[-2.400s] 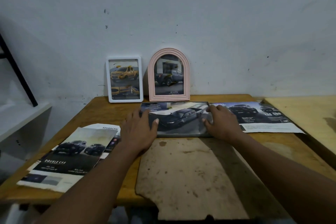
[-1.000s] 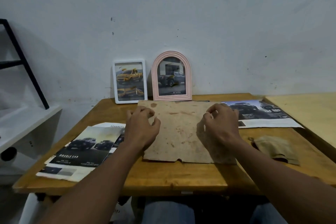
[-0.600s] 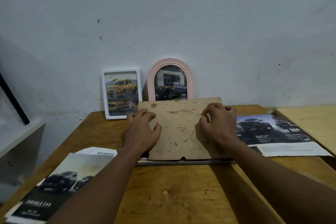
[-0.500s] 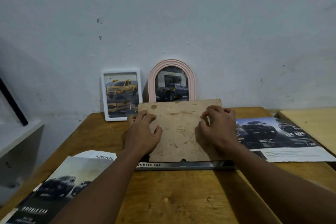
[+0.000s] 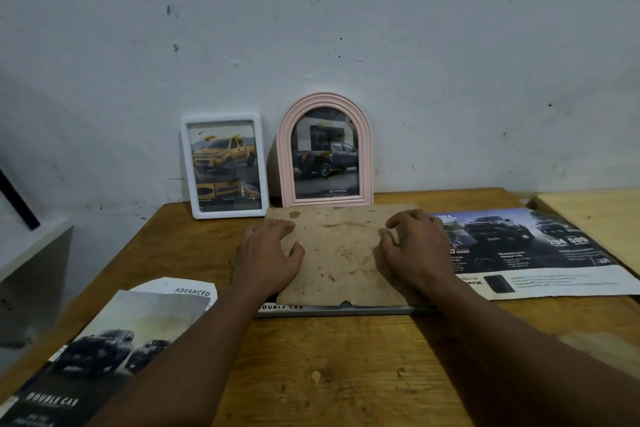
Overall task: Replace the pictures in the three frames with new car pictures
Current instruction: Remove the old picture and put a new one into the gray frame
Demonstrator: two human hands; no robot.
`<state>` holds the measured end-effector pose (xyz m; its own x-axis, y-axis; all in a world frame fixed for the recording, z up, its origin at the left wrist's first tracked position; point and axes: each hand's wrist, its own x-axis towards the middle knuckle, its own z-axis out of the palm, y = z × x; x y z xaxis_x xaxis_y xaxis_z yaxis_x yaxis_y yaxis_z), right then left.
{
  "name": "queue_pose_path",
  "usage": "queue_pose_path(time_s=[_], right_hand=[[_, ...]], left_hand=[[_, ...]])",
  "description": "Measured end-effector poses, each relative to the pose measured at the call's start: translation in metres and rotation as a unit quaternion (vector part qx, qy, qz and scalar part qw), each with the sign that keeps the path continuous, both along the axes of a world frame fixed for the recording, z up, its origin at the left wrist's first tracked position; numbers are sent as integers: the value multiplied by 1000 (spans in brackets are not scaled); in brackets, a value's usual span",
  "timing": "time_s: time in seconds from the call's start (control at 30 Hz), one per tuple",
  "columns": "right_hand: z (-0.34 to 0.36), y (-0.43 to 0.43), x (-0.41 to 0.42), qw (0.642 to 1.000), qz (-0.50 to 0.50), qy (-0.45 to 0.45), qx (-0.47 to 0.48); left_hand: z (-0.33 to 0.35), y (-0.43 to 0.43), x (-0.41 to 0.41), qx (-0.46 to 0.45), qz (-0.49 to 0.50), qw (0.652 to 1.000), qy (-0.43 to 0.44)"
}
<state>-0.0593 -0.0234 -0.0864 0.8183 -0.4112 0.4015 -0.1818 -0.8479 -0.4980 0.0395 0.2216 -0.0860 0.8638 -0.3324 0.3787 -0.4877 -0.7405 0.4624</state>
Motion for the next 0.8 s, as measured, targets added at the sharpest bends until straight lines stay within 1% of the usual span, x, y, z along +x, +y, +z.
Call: queue_pose_path(time_s=[0.17, 0.27, 0.47, 0.63, 0.73, 0.8], right_hand=[[-1, 6, -9, 1000, 2, 20, -20], [-1, 9, -10, 998, 8, 40, -48], [-1, 9, -11, 994, 22, 77, -75], [2, 7, -11, 990, 14, 111, -82], [7, 3, -10, 988, 8, 129, -90], [9, 0, -6, 989, 12, 124, -81]], left_hand=[[-1, 1, -2, 26, -11, 1000, 13], [-1, 2, -3, 29, -10, 999, 11], [-3, 4, -3, 31, -5, 999, 14], [0, 5, 0, 71, 8, 997, 16], [3, 4, 5, 58, 16, 998, 16], [4, 2, 9, 59, 23, 998, 2]])
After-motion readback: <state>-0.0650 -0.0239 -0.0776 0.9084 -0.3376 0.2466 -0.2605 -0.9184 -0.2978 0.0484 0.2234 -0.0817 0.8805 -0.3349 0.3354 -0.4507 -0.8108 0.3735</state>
